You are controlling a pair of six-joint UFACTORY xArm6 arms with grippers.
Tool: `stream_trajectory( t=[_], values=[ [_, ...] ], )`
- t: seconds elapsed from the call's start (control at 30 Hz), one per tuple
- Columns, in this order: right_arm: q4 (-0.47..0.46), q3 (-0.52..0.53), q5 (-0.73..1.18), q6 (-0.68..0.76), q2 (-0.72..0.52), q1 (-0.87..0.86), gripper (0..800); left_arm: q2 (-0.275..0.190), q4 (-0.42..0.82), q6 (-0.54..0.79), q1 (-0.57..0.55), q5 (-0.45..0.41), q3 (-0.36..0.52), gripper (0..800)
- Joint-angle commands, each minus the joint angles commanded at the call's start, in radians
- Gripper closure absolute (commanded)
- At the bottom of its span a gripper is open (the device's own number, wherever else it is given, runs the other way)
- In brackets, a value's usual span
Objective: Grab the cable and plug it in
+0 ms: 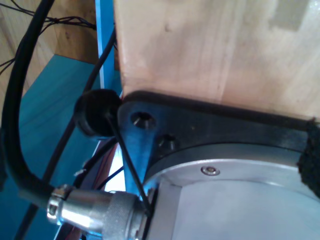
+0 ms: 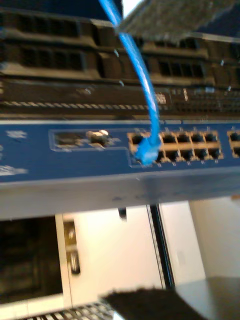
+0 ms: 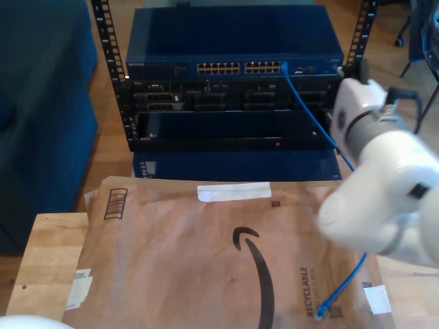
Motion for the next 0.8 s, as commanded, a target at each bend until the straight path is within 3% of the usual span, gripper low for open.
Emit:
stream_trajectory(
  t=[0.17, 0.27, 0.4, 0.6, 0.8],
  values=[
    [0.003, 0.054, 0.376, -0.201, -0.259, -0.265, 7, 0.000, 0.000, 0.000, 0.000, 0.000, 0.002, 0],
    [0.008, 0.051, 0.589, -0.296, -0.341, -0.450, 6, 0.000, 0.000, 0.000, 0.000, 0.000, 0.002, 0],
    [0.005, 0.014, 0.763, -0.388, -0.359, -0.710, 7, 0.000, 0.000, 0.000, 0.000, 0.000, 0.002, 0],
    [-0.006, -0.029, 1.123, -0.657, -0.381, -1.083, 6, 0.000, 0.000, 0.000, 0.000, 0.000, 0.002, 0],
    [-0.192, -0.026, 1.478, -0.954, -0.410, -1.455, 6, 0.000, 0.000, 0.000, 0.000, 0.000, 0.002, 0]
  ],
)
